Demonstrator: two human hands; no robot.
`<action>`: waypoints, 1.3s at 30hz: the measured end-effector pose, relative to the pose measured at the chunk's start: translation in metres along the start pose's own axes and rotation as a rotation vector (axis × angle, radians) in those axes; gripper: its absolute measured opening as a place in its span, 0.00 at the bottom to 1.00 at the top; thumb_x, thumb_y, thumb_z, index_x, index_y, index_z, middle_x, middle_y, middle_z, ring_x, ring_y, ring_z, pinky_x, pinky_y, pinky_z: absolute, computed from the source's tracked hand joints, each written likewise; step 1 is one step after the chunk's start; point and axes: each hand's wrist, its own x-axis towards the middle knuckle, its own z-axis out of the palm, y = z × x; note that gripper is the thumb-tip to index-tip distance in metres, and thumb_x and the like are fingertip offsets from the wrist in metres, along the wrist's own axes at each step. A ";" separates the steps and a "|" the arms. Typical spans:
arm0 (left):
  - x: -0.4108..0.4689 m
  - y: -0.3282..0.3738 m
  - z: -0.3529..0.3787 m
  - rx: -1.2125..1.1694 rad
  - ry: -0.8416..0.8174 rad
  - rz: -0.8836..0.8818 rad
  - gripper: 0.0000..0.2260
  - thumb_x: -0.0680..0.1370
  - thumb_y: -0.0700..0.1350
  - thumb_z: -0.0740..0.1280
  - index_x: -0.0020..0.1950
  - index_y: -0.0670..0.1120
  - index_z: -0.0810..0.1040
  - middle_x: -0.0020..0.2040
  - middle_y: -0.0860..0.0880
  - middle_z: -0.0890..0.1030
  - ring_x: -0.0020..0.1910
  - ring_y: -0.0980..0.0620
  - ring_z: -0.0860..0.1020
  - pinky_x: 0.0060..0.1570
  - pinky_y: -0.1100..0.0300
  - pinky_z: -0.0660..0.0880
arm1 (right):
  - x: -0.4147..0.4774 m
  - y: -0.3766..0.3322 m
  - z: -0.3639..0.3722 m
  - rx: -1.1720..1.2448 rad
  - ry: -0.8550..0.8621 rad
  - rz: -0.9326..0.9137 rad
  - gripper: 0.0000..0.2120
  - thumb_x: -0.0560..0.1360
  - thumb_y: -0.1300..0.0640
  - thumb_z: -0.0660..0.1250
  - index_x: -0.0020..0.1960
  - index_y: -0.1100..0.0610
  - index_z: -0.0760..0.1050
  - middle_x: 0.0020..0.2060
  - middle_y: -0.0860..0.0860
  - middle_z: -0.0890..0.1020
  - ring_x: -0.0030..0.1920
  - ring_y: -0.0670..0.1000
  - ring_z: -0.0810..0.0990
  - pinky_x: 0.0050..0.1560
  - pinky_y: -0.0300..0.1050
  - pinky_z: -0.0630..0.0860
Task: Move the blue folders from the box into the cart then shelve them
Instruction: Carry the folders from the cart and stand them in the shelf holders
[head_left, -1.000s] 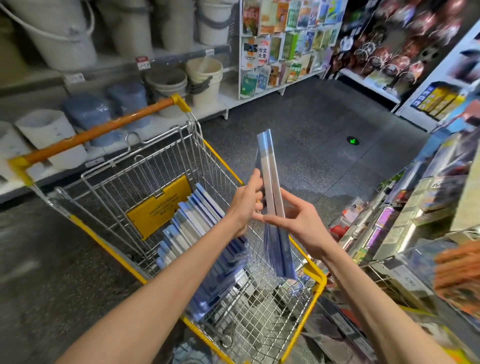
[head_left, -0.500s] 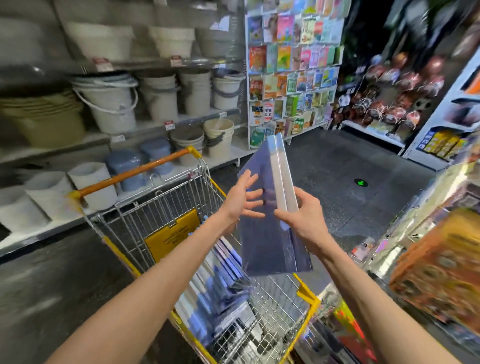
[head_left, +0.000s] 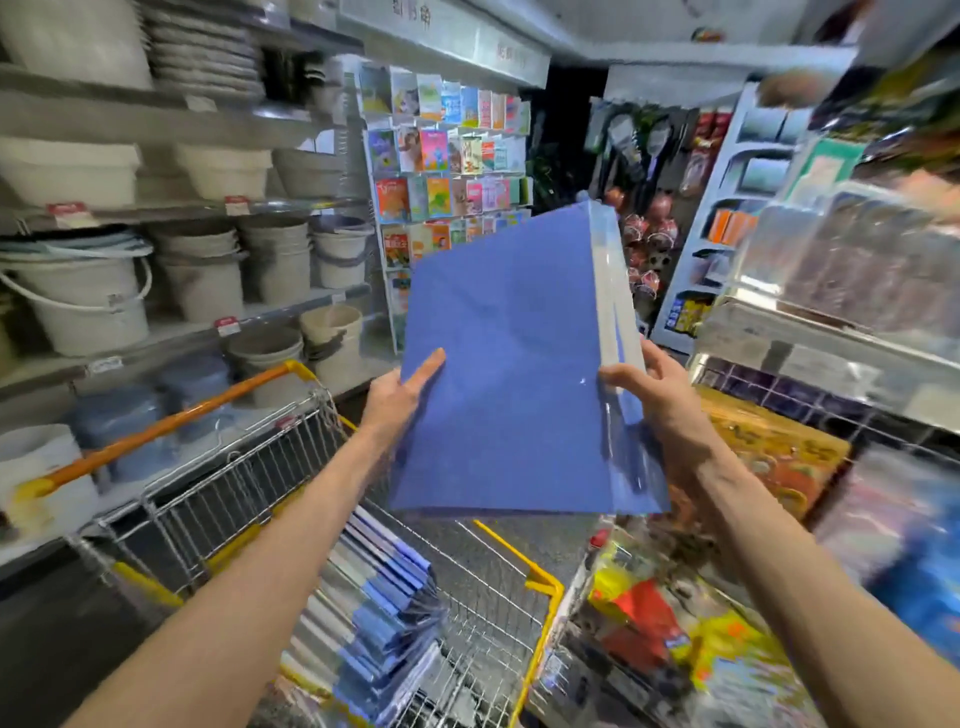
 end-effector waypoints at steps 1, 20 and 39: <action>-0.001 0.002 0.005 0.005 -0.036 0.031 0.25 0.68 0.58 0.78 0.58 0.42 0.84 0.55 0.45 0.86 0.56 0.43 0.83 0.59 0.41 0.79 | -0.007 -0.007 -0.007 -0.008 0.021 0.005 0.16 0.72 0.65 0.70 0.57 0.51 0.78 0.45 0.46 0.87 0.44 0.47 0.86 0.40 0.43 0.82; -0.182 0.044 0.309 0.051 -0.433 0.356 0.17 0.74 0.48 0.77 0.58 0.41 0.79 0.52 0.49 0.86 0.49 0.54 0.85 0.46 0.57 0.80 | -0.205 -0.142 -0.251 -0.082 0.433 -0.027 0.21 0.73 0.56 0.72 0.65 0.59 0.75 0.57 0.60 0.84 0.47 0.57 0.85 0.44 0.51 0.83; -0.402 0.087 0.706 0.447 -0.692 0.668 0.29 0.70 0.61 0.75 0.66 0.46 0.78 0.57 0.51 0.84 0.57 0.53 0.81 0.61 0.53 0.76 | -0.404 -0.334 -0.557 -0.294 0.870 -0.458 0.11 0.76 0.66 0.69 0.58 0.61 0.76 0.48 0.56 0.84 0.42 0.53 0.83 0.41 0.49 0.82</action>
